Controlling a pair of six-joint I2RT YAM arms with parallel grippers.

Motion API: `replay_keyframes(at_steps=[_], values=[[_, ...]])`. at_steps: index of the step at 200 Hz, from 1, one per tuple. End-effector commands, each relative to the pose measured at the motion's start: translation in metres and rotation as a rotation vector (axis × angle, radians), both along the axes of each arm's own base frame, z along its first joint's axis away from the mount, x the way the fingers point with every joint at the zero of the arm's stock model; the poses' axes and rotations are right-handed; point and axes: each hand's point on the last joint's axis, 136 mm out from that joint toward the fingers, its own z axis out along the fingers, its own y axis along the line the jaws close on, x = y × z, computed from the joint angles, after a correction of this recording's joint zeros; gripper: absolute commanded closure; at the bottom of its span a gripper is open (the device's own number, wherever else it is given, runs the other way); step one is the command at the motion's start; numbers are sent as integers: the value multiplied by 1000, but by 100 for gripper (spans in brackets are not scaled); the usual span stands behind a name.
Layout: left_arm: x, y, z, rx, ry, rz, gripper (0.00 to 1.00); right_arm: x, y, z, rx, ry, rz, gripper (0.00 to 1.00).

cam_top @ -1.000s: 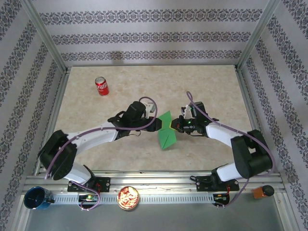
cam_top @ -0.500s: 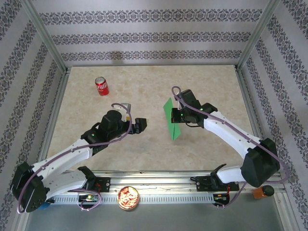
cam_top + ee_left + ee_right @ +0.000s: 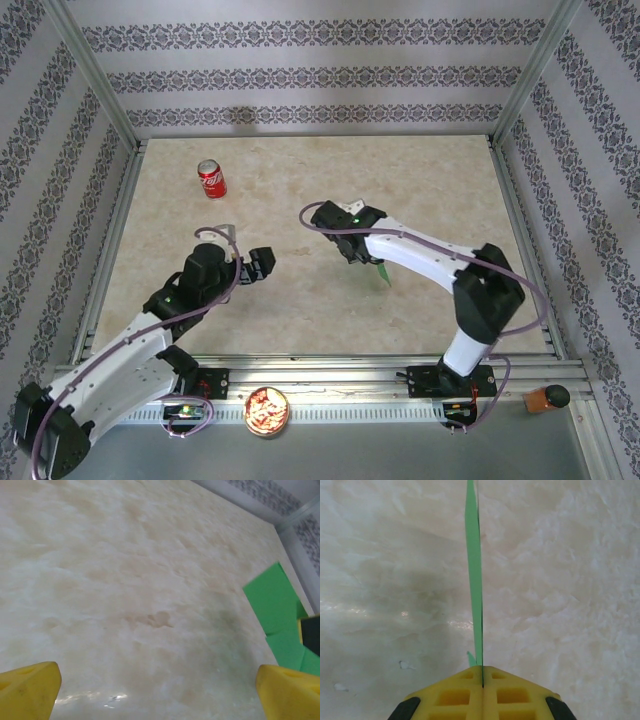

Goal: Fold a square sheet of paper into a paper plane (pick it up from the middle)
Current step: Turn over the paper at the center of the table.

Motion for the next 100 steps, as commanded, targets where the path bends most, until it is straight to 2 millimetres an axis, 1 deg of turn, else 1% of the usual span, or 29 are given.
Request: replay_keyframes(at_steps=[1,27,37,57,73,87,100], values=[[-9,37,-14,7,26,174,0,2,9,0,-69,-38,-13,100],[-17,44,-10,-23,9,195,4,-4,49,-21,-28,18,47,98],[-19,46,-10,-14,12,197,6,-8,64,-33,0,59,61,97],[-20,46,-5,1,18,188,12,-16,104,-55,149,166,110,94],[-18,41,0,3,15,163,16,-24,133,-63,270,245,140,90],[-15,34,4,3,14,125,18,-29,154,-65,359,301,172,82],[-13,27,6,5,24,92,20,-34,173,-59,455,336,213,69]])
